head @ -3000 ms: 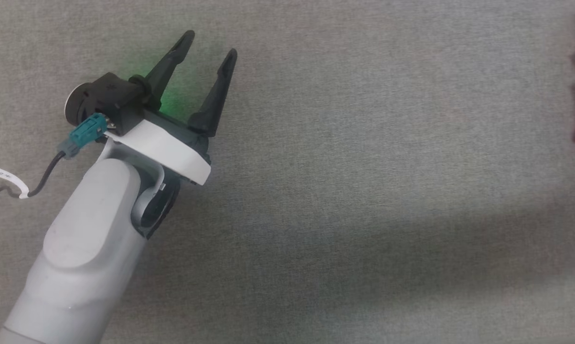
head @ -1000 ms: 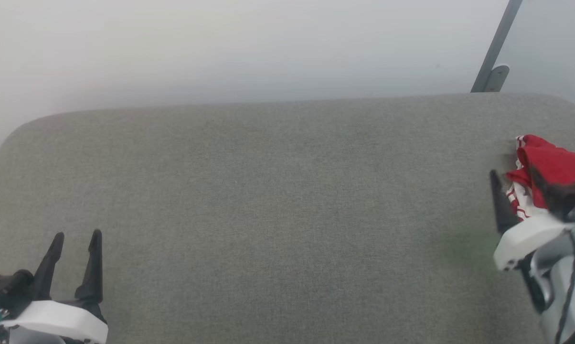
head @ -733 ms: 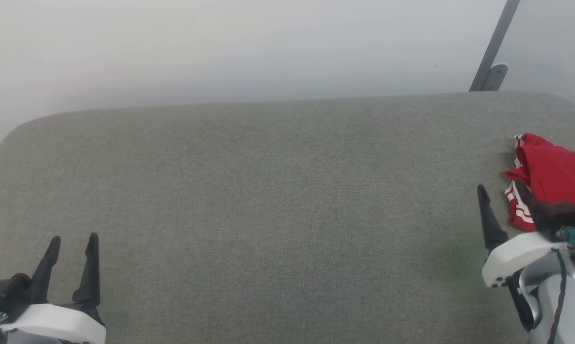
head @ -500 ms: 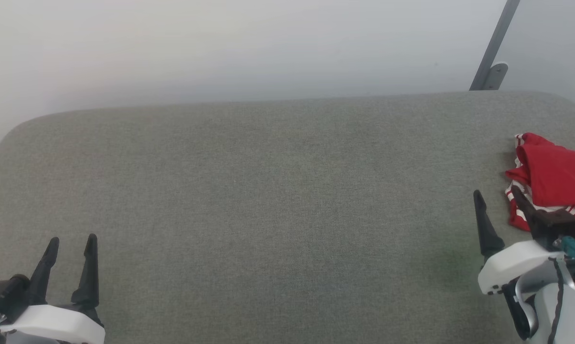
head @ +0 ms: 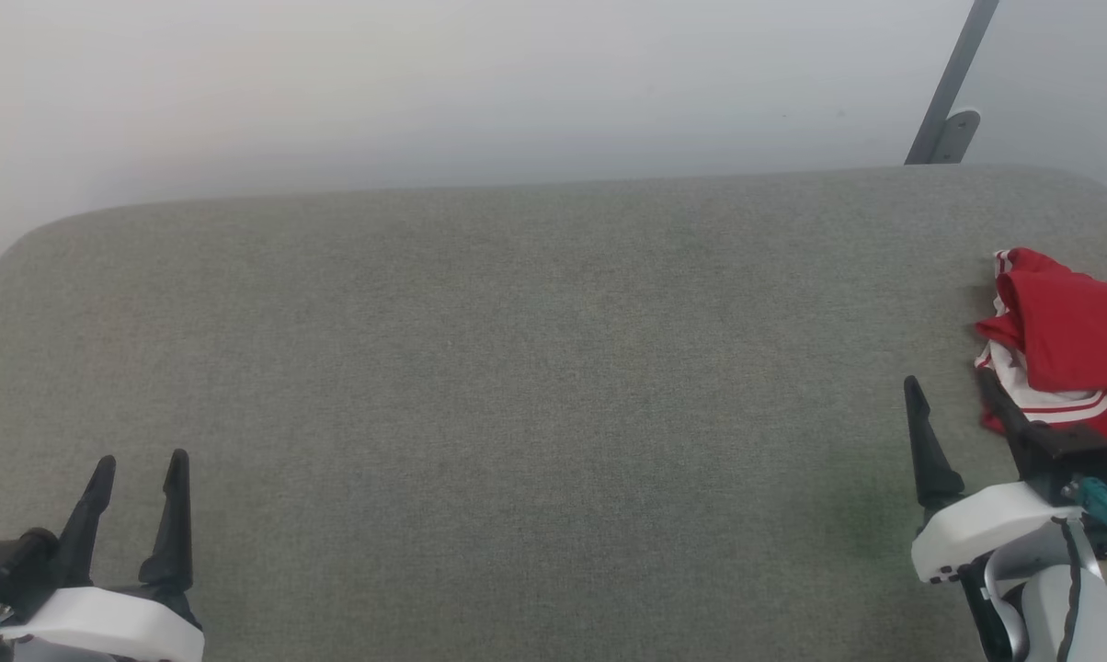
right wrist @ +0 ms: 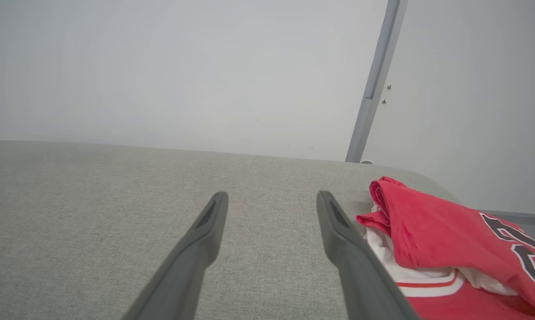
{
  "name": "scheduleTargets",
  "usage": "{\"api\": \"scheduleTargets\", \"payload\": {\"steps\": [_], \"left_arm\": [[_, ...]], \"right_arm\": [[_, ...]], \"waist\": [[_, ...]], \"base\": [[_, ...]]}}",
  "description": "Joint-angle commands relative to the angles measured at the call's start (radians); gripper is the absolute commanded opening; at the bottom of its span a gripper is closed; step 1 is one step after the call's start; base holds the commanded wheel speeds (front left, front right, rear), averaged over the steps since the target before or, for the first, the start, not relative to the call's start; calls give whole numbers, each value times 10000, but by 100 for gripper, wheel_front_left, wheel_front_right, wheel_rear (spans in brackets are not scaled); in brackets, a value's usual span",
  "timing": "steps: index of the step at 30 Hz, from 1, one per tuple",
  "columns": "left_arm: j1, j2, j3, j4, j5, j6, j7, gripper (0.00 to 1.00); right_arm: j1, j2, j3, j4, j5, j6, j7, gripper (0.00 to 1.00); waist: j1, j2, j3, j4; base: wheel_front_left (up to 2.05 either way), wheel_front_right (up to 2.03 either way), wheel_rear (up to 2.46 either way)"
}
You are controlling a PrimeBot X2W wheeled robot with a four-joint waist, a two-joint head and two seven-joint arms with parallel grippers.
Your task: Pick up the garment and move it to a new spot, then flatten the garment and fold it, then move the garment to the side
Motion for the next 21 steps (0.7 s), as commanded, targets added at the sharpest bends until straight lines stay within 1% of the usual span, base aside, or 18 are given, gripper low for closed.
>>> {"api": "scheduleTargets", "payload": {"steps": [1, 5, 7, 8, 12, 21], "left_arm": [[-68, 6, -22, -4, -1, -12, -37, 100], [-79, 0, 32, 36, 115, -12, -37, 100], [-114, -106, 163, 8, 134, -12, -37, 100], [-16, -122, 131, 51, 102, 0, 7, 0], [152, -559, 26, 428, -51, 0, 85, 0], [-7, -840, 67, 360, -1480, -2, 548, 0]], "right_arm": [[151, 69, -4, -102, 17, 0, 19, 100], [190, 109, -32, -174, 27, 0, 38, 100], [203, 138, -49, -210, 32, 0, 39, 100], [155, 105, -46, -118, 4, 0, 46, 0], [452, 256, -81, 289, 171, 0, 146, 0], [485, 353, -144, 75, 2029, 0, 629, 0]], "waist": [[0, 0, 14, 8], [0, 0, 27, 22], [0, 0, 34, 32], [0, 0, 35, 30], [0, 0, 33, 33], [0, 0, 9, 59]], "base": [[0, 0, 0], [0, 0, 0], [0, 0, 0], [0, 0, 0], [0, 0, 0], [0, 0, 0]]}}
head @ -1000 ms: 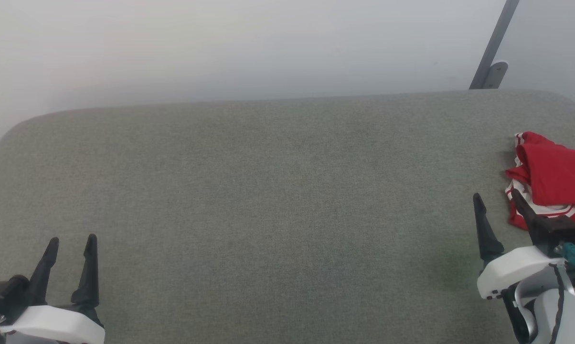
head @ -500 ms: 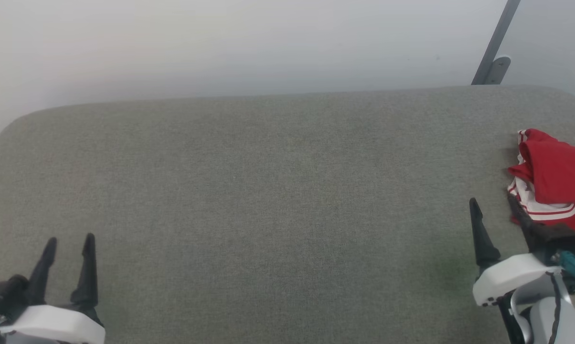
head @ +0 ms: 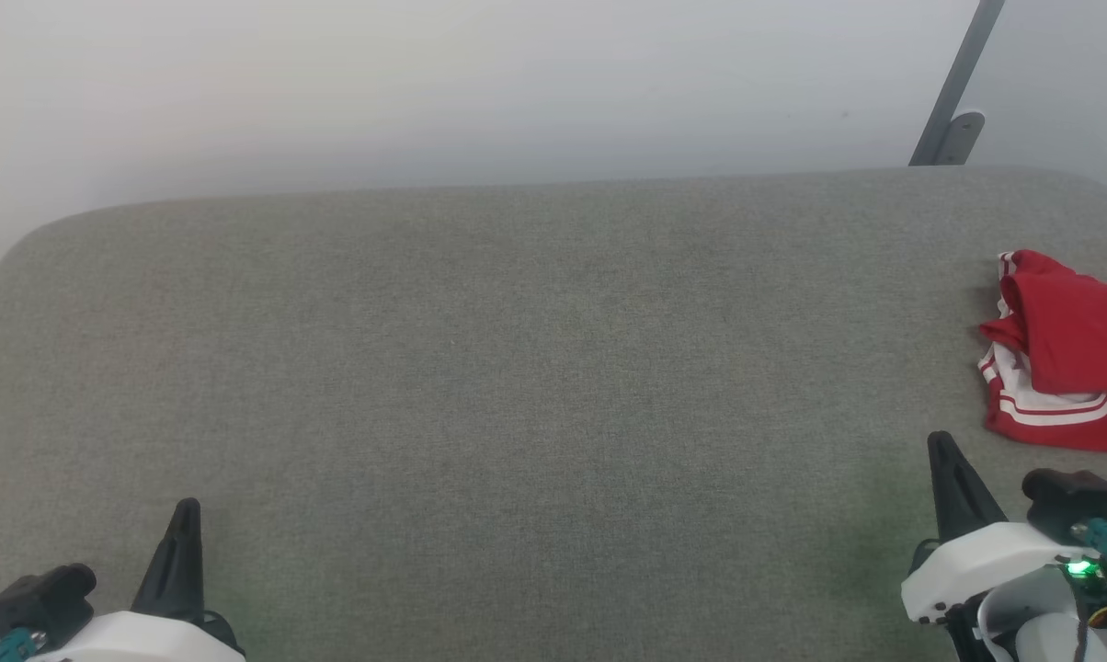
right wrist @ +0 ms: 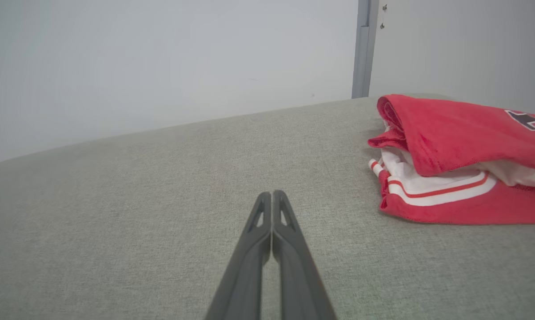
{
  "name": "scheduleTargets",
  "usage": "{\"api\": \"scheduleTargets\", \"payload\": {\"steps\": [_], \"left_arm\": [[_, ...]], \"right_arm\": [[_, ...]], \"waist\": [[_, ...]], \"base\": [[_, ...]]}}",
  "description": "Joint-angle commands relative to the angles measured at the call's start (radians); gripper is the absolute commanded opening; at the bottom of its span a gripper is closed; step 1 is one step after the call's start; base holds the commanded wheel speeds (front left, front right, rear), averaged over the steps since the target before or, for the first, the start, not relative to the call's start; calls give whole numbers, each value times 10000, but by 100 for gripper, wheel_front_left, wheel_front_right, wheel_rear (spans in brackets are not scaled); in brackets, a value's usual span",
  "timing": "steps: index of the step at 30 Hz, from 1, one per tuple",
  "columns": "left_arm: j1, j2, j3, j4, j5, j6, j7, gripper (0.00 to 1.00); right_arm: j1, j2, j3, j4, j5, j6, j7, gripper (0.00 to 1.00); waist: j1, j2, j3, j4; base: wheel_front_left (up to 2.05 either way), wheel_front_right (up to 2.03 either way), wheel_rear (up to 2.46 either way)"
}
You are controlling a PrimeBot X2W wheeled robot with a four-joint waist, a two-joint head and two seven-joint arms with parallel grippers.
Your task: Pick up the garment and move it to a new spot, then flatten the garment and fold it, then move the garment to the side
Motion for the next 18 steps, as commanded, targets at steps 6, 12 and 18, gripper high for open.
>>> {"api": "scheduleTargets", "payload": {"steps": [6, 12, 18], "left_arm": [[-346, -75, 98, -229, -1129, -3, 328, 0], [-429, -237, 109, -270, -1941, -4, 581, 0], [-544, -438, 125, -319, -2957, -6, 895, 0]], "right_arm": [[-113, 28, -1, -398, 1445, 0, 285, 0], [-65, 84, -5, -544, 2508, 0, 526, 0], [-27, 153, -22, -714, 3807, 0, 830, 0]], "waist": [[0, 0, -17, 20], [0, 0, -33, 38], [0, 0, -54, 62]], "base": [[0, 0, 0], [0, 0, 0], [0, 0, 0]]}}
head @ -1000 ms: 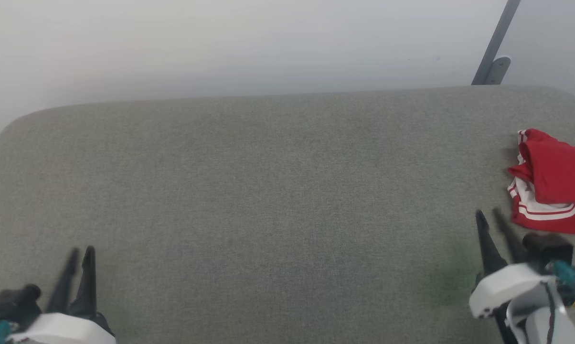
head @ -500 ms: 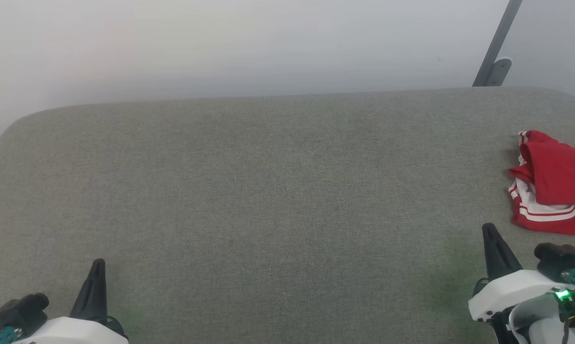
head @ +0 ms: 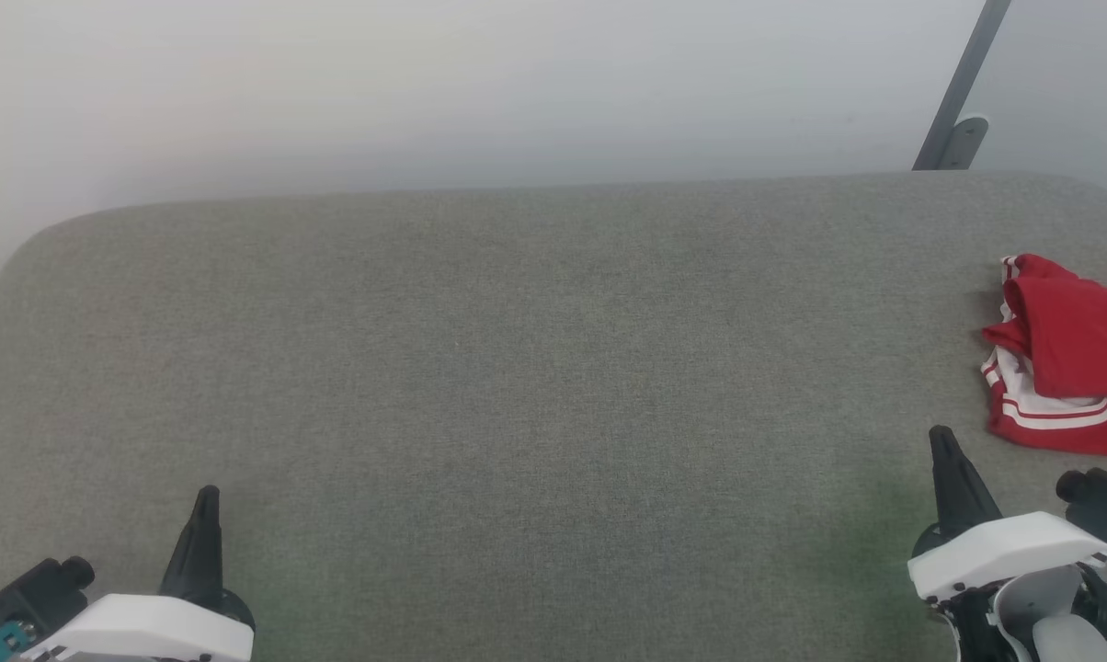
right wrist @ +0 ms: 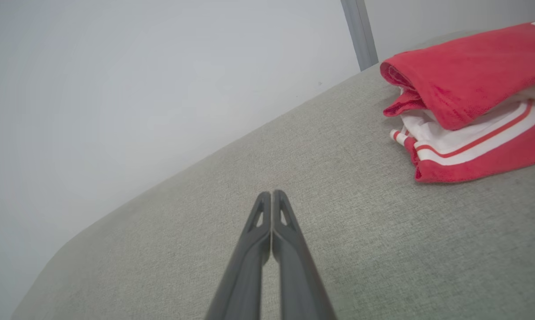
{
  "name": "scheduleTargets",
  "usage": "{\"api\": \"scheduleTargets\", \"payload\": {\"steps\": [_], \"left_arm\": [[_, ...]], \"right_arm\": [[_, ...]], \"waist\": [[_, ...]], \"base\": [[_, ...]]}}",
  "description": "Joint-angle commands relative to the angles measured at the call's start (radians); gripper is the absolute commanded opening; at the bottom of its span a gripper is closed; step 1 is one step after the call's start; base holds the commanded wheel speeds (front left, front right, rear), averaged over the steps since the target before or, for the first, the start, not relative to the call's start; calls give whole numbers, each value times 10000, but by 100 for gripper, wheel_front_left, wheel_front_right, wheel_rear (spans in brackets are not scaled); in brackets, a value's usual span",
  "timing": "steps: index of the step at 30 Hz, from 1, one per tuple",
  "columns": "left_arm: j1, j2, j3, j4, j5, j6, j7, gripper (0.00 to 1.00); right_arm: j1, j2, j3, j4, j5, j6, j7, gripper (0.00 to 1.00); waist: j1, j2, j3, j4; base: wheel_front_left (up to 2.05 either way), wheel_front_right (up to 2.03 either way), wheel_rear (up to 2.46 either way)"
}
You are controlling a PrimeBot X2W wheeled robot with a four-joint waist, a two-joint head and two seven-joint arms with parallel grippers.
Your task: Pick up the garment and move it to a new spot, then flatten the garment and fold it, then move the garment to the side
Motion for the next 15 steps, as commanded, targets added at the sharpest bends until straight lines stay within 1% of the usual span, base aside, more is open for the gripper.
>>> {"api": "scheduleTargets", "payload": {"steps": [1, 2, 3, 15], "left_arm": [[-312, 40, 70, -171, -390, -6, 86, 0], [-336, -7, 75, -184, -628, -6, 160, 0], [-336, -7, 75, -184, -628, -6, 160, 0], [-482, -273, 99, -242, -1947, -9, 583, 0]], "right_arm": [[-109, -16, -21, -225, 435, 0, 84, 0], [-100, 2, -25, -264, 741, 0, 154, 0], [-100, 2, -25, -264, 741, 0, 154, 0], [-39, 95, -56, -477, 2439, 1, 566, 0]], "waist": [[0, -1, -4, 5], [0, -1, -9, 11], [0, -1, -9, 11], [0, -1, -41, 47]], "base": [[0, 0, 0], [0, 0, 0], [0, 0, 0], [0, 0, 0]]}}
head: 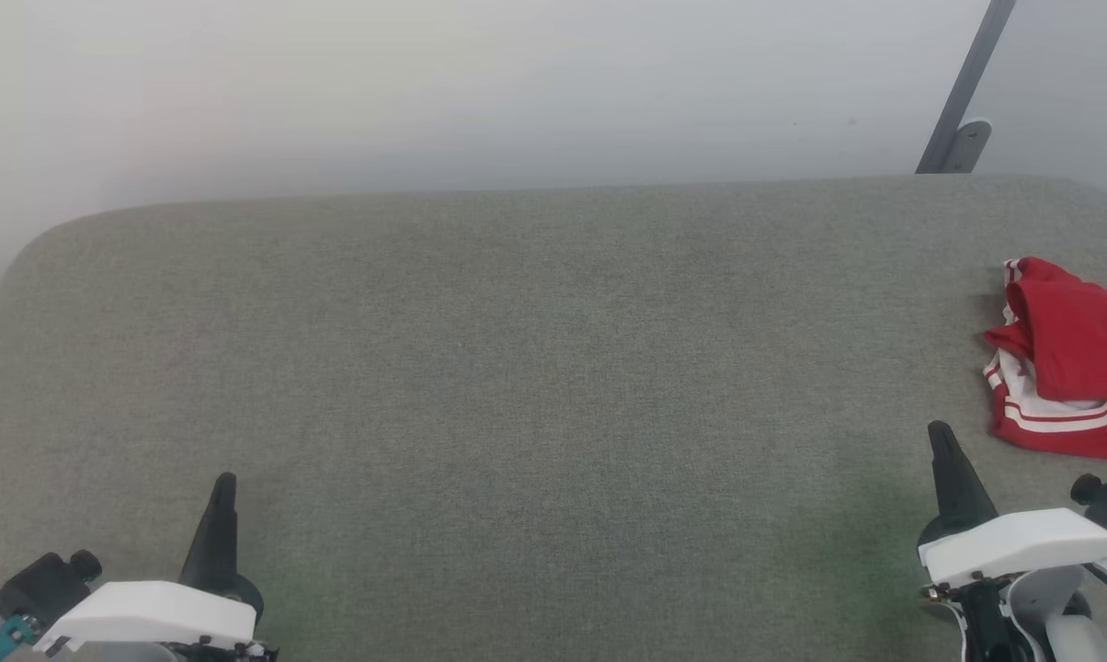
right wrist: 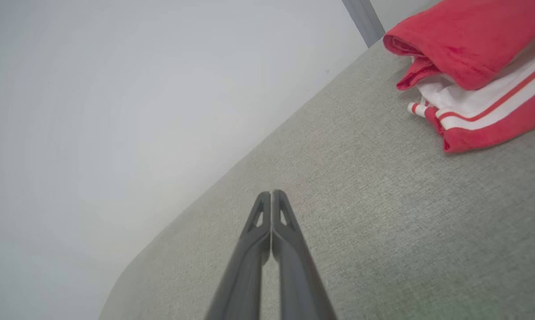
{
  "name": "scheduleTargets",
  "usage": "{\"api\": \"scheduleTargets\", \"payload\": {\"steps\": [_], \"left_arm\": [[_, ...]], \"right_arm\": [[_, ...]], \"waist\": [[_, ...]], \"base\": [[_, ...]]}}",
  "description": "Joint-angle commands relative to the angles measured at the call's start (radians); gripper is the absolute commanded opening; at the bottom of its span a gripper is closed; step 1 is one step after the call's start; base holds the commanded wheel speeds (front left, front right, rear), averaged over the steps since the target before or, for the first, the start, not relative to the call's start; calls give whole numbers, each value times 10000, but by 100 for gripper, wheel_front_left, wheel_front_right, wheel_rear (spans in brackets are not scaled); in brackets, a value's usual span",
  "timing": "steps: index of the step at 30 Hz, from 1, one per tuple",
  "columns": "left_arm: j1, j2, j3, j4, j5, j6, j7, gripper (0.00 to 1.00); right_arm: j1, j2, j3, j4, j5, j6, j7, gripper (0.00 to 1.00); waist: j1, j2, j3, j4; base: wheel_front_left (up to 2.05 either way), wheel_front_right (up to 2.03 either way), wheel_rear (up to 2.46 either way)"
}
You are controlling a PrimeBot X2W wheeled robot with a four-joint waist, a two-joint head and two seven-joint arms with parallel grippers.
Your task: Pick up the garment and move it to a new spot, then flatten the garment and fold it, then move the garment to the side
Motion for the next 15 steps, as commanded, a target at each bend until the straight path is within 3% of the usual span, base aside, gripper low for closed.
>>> {"api": "scheduleTargets", "payload": {"steps": [1, 15], "left_arm": [[-282, 51, 61, -143, -274, -9, 64, 0], [-427, -225, 88, -201, -1605, -12, 490, 0]], "right_arm": [[-59, -2, -23, -193, 278, 3, 64, 0], [2, 91, -56, -399, 1993, 3, 487, 0]], "waist": [[0, -1, -2, 3], [0, -1, -39, 44]], "base": [[0, 0, 0], [0, 0, 0]]}}
